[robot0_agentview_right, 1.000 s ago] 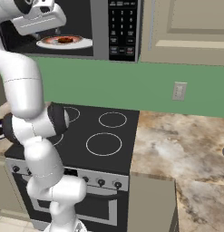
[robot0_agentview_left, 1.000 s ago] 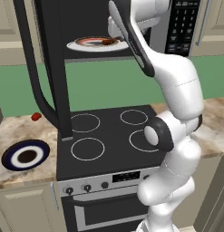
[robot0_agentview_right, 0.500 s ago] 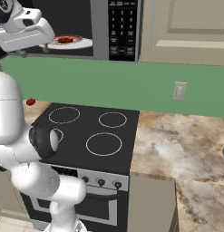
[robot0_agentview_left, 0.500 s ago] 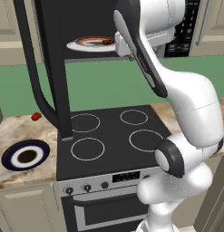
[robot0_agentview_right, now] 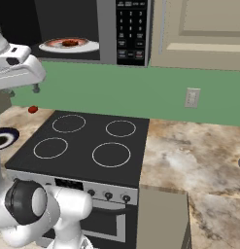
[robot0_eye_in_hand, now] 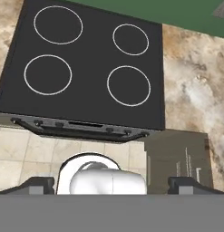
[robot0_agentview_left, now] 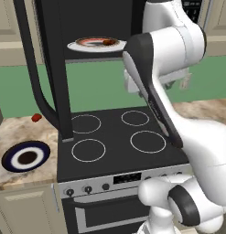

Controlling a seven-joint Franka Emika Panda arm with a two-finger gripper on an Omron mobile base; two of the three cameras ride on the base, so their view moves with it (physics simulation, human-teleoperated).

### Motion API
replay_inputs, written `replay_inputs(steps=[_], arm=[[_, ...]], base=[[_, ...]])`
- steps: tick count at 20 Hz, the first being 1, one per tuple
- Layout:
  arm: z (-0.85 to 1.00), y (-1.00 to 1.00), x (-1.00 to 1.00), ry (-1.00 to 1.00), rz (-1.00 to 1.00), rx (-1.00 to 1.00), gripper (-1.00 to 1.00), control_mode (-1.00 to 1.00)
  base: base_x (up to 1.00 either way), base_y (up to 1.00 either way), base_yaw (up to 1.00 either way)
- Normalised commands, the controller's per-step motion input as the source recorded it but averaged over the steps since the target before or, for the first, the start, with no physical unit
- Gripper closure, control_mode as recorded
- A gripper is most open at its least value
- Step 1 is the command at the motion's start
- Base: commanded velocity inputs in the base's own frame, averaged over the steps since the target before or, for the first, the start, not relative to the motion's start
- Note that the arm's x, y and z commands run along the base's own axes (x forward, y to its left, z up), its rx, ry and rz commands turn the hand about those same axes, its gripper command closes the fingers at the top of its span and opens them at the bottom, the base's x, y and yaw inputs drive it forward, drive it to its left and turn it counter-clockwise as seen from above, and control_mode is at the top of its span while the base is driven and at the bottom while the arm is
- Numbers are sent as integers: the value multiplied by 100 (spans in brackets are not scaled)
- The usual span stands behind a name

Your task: Pick the chicken drumstick from the counter and place it in the microwave. Then turn on the microwave.

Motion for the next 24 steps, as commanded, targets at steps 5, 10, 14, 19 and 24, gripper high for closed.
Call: replay_inputs(steps=[5, 10, 14, 19, 24], arm=[[-19, -1, -57, -10, 0, 0, -100, -100], [0, -1, -68, -32, 0, 0, -100, -100], [-6, 0, -57, -27, 0, 0, 100, -100], [-25, 0, -37, -22, 0, 0, 100, -100], [-33, 16, -39, -29, 0, 0, 100, -100]], base=[[0, 0, 0], [0, 0, 0], [0, 0, 0], [0, 0, 0], [0, 0, 0]])
